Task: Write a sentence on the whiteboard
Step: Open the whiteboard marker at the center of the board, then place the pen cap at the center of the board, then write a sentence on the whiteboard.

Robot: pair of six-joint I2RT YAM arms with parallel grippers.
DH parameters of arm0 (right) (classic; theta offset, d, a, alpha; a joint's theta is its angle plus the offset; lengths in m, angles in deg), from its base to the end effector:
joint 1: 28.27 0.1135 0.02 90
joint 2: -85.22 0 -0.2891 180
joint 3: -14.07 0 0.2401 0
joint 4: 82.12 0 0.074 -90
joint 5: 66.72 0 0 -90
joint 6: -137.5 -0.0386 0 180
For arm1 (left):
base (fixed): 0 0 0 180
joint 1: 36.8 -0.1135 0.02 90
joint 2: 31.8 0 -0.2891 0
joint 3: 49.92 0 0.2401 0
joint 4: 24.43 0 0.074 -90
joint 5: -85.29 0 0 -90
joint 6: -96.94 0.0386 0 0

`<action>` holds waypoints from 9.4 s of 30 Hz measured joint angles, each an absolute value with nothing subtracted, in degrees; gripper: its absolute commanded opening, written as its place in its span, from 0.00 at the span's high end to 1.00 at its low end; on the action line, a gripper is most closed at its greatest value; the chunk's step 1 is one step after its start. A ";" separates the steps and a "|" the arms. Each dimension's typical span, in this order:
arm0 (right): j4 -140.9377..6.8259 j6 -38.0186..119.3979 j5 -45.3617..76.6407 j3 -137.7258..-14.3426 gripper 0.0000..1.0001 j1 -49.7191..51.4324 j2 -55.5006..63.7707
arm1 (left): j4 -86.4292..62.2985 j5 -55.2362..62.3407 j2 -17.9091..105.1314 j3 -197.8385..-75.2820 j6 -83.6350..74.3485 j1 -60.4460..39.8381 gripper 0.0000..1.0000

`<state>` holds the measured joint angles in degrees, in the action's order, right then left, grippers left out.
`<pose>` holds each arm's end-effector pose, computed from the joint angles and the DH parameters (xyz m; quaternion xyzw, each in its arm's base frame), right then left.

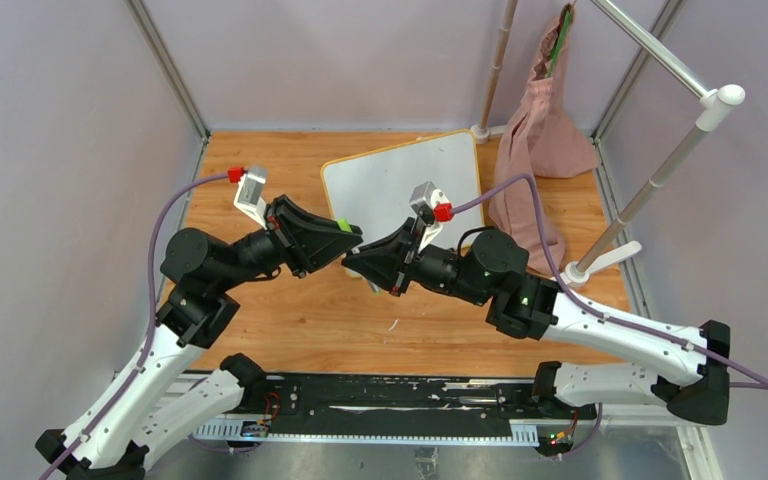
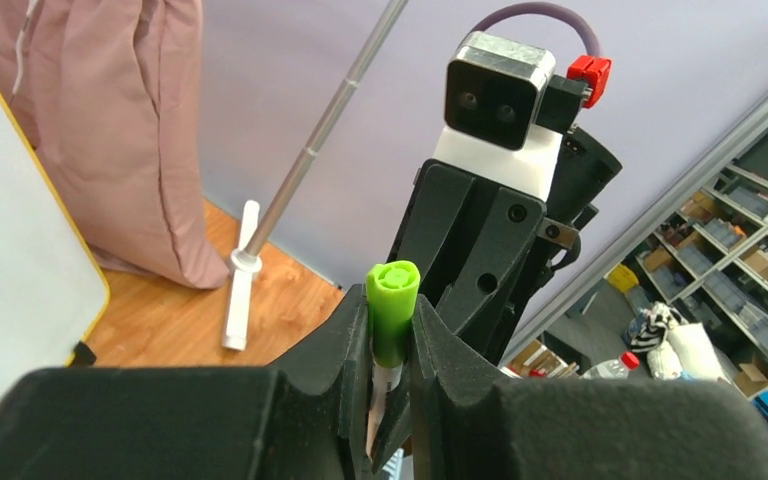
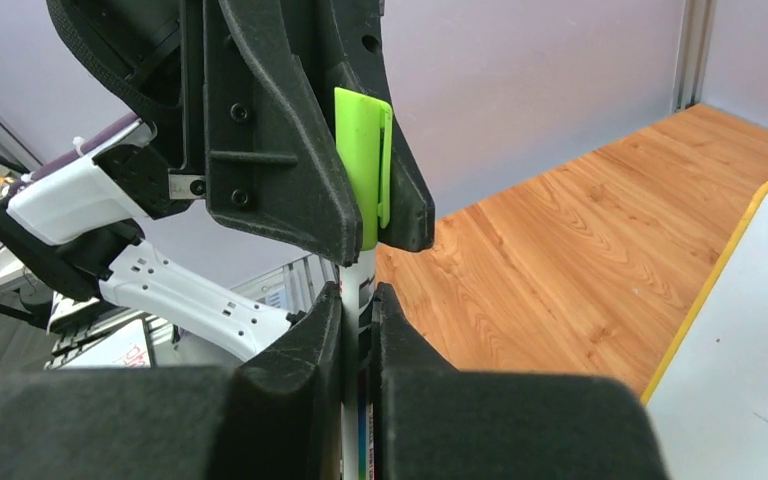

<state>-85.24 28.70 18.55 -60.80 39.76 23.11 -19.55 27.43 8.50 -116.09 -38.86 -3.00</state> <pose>0.0820 0.2118 0.4528 -0.2807 0.5337 0.5660 0.5621 0.0843 -0.0811 0.4435 0.1700 0.5652 -0.6274 0.5080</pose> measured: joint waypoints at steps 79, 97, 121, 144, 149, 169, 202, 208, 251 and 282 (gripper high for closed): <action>-36.08 31.89 51.88 -47.47 1.00 39.87 66.45 | 27.51 -11.19 70.35 -128.07 -6.49 27.05 0.73; -36.08 31.87 51.88 -47.43 1.00 39.87 66.60 | 27.45 -11.41 70.24 -128.07 -6.56 27.03 0.55; -35.51 34.14 47.90 -49.30 1.00 39.87 63.54 | 30.46 -26.97 36.72 -129.82 -12.57 27.03 0.18; -32.91 44.15 9.41 -68.23 1.00 39.87 37.67 | -3.52 6.38 -4.44 -108.90 4.56 26.99 0.13; -38.70 44.15 5.11 -68.23 1.00 39.87 36.66 | -7.42 11.26 0.26 -109.19 0.22 26.99 0.16; -42.42 44.11 -2.28 -68.30 1.00 39.87 32.22 | -12.46 17.79 6.44 -111.77 -7.04 26.99 0.46; -61.13 38.09 5.22 -57.15 0.19 39.87 43.98 | -29.40 2.93 2.07 -102.54 -19.81 27.03 1.00; -75.92 34.55 11.03 -52.28 0.19 39.87 45.10 | -45.42 -2.95 1.37 -94.98 -26.43 27.03 1.00; -92.56 24.26 15.84 -55.77 0.45 39.87 34.04 | -60.70 -3.89 3.93 -93.19 -34.21 27.03 1.00; -92.99 22.79 14.24 -56.08 0.90 39.87 32.66 | -61.95 -5.44 4.83 -93.19 -35.46 27.03 1.00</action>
<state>-92.99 22.79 14.24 -56.08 39.87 32.66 -61.95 -5.44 4.83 -93.19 -35.46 27.03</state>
